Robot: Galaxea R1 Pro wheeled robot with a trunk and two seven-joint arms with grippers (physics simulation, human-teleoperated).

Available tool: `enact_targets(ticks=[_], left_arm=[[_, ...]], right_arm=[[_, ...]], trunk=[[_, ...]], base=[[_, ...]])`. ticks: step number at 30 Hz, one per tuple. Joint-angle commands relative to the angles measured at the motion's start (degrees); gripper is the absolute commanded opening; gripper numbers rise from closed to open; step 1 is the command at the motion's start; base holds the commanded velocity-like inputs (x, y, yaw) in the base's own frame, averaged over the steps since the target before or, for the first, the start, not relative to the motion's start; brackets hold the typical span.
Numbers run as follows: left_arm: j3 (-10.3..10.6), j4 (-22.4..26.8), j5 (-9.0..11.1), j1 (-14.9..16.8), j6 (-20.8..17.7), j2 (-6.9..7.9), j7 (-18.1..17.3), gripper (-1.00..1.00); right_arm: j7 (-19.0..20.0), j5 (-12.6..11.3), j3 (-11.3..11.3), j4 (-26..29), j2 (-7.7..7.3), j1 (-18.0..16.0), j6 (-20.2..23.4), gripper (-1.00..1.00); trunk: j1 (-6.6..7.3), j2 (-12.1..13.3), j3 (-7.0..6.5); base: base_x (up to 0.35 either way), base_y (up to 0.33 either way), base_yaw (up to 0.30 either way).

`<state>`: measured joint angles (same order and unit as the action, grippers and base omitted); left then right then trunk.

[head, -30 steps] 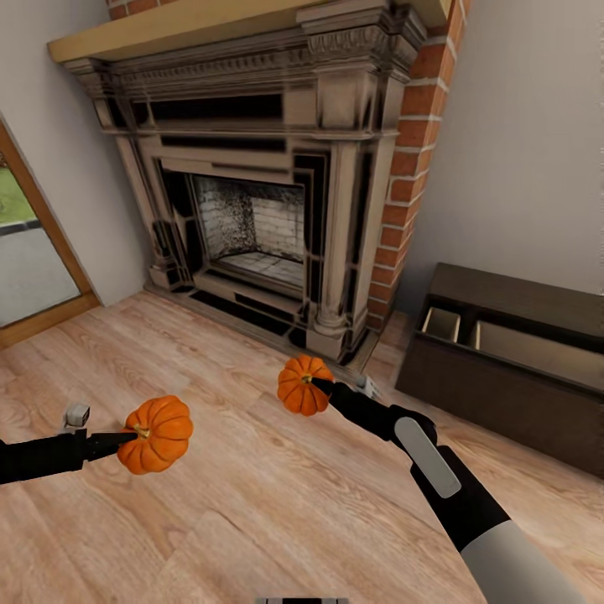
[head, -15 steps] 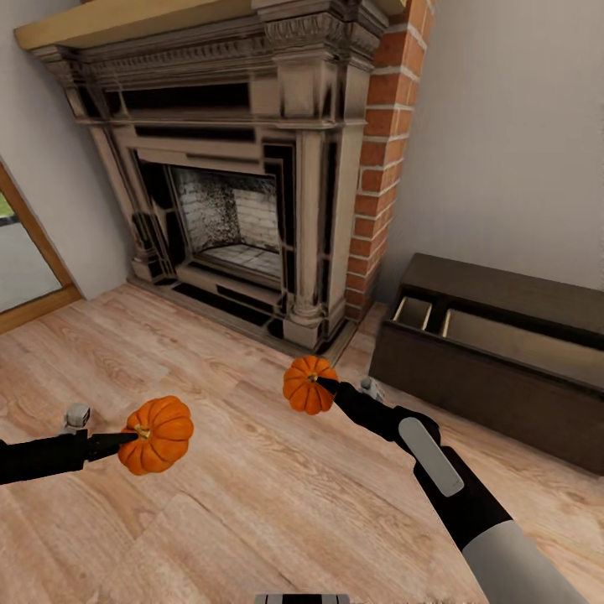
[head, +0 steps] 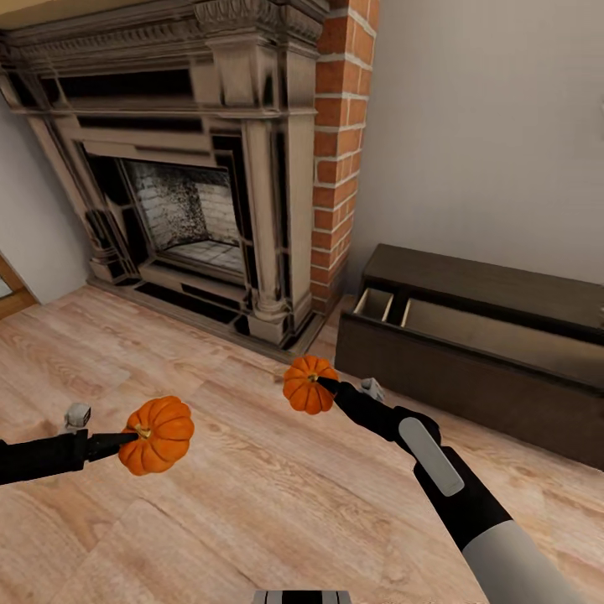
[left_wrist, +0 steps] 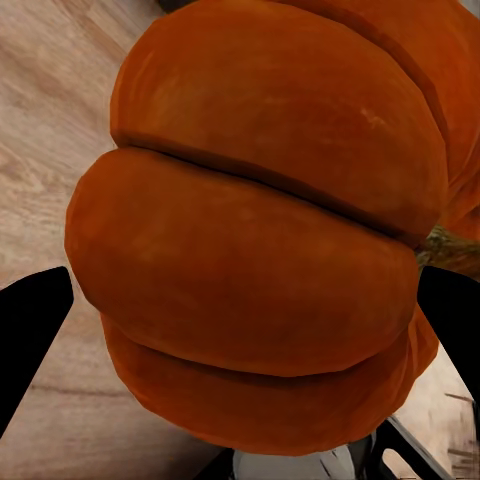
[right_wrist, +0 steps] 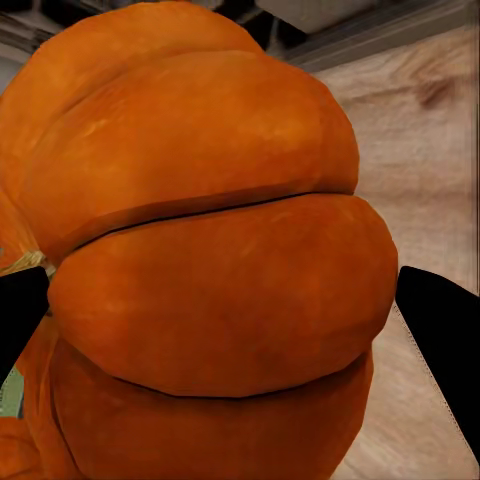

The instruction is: Place each of the two pumpkins and all three candles from the living room inside a cabinet in the living room (use any cabinet), then make sure every cabinet is closed, and position the cauldron so it is next to a table in the living room.

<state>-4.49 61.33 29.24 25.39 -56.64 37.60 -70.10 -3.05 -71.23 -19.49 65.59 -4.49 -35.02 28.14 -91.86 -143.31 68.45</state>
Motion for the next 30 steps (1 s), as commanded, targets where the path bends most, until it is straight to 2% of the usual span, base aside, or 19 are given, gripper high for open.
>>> enact_targets(ticks=[1, 8, 10, 14, 17, 23, 30], left_arm=[[0.0, 0.0, 0.3, 0.0, -0.4, 0.02, -0.1, -1.0], [-0.5, 0.0, 0.9, 0.0, -0.4, 0.09, -0.2, -1.0], [-0.7, 0.0, 1.0, 0.0, -0.5, 0.1, -0.3, -1.0], [-0.8, 0.6, 0.9, 0.0, -0.5, 0.11, -0.3, -1.0], [-0.8, 0.9, 0.9, 0.0, -0.5, 0.11, -0.3, -1.0], [-0.7, 1.1, 0.5, 0.0, -0.5, 0.11, -0.3, -1.0], [-0.6, 1.1, 0.4, 0.0, -0.5, 0.11, -0.3, -1.0]], right_arm=[[-0.4, -0.6, -0.1, 0.1, -0.09, 0.0, 0.0, -1.0], [-0.3, -0.7, 0.0, -0.7, -0.3, 0.0, 0.1, -1.0], [-0.2, -1.2, 0.7, -1.4, -0.31, 0.0, 0.1, -1.0], [-0.1, -2.8, 2.0, -1.9, -0.27, 0.0, 0.1, -1.0], [-0.1, -3.0, 2.1, -2.0, -0.18, 0.0, 0.1, -1.0], [-0.1, -3.1, 2.2, -2.5, -0.02, 0.0, 0.1, -1.0], [-0.3, -3.1, 2.3, -3.1, 0.0, 0.0, 0.1, -1.0]], trunk=[[0.01, 0.0, 0.13], [0.01, 0.0, 0.52], [0.01, 0.0, 0.53], [0.12, 0.0, -0.35], [0.22, 0.1, -1.0], [1.54, 2.5, -2.08], [3.08, 5.3, -3.34]], base=[[0.0, -0.019, -0.164], [0.0, -0.004, -0.106], [0.0, 0.0, -0.015], [0.0, 0.0, -0.004], [0.0, 0.0, 0.0], [0.0, 0.0, -0.06], [0.0, 0.0, -0.238]])
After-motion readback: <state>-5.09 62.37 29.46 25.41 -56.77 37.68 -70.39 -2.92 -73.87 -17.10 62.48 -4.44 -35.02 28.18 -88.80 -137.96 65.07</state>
